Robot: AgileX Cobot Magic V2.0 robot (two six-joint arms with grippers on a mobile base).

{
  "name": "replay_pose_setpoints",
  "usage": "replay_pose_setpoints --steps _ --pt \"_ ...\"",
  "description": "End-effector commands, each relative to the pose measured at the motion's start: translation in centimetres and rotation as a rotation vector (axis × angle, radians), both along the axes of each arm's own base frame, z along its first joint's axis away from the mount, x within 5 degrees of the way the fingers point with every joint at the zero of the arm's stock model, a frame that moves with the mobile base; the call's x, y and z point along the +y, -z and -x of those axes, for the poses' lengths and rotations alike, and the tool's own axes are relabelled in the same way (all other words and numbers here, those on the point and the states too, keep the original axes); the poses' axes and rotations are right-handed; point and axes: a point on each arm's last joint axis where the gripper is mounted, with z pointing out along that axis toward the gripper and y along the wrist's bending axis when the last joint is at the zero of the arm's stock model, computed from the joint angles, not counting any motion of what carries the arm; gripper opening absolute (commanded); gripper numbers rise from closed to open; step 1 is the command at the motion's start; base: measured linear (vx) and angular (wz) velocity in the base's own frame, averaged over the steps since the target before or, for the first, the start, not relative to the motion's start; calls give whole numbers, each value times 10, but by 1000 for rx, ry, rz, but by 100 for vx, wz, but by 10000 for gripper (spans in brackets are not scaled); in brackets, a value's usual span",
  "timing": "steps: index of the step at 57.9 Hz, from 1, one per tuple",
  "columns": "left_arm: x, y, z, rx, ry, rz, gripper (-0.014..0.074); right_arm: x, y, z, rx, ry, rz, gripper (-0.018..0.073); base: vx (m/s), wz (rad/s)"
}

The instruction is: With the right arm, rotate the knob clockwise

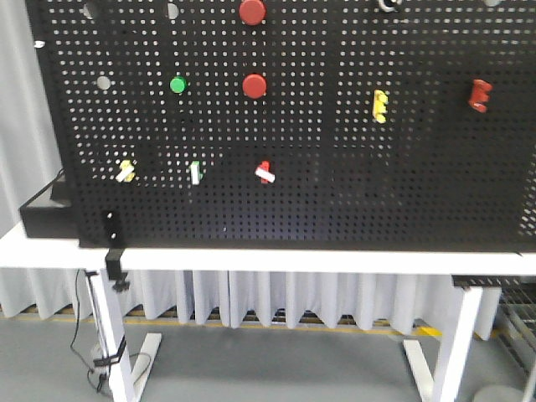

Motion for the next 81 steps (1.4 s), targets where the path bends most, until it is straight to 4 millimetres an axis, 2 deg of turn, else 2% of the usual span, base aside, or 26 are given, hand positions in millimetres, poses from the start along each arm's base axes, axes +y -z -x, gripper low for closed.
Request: replay_pose_setpoints --steps 1,51,81 --pt "1 -3 0 -68 -11 15 -6 1 -5 1 -84 -10 3 -9 44 2" --pt "1 -3 0 -68 -11 15 -6 1 -5 1 -84 -10 3 -9 36 0" --pt "1 -3 0 -68 -11 15 -6 1 -5 1 -84 -10 3 -9 18 -4"
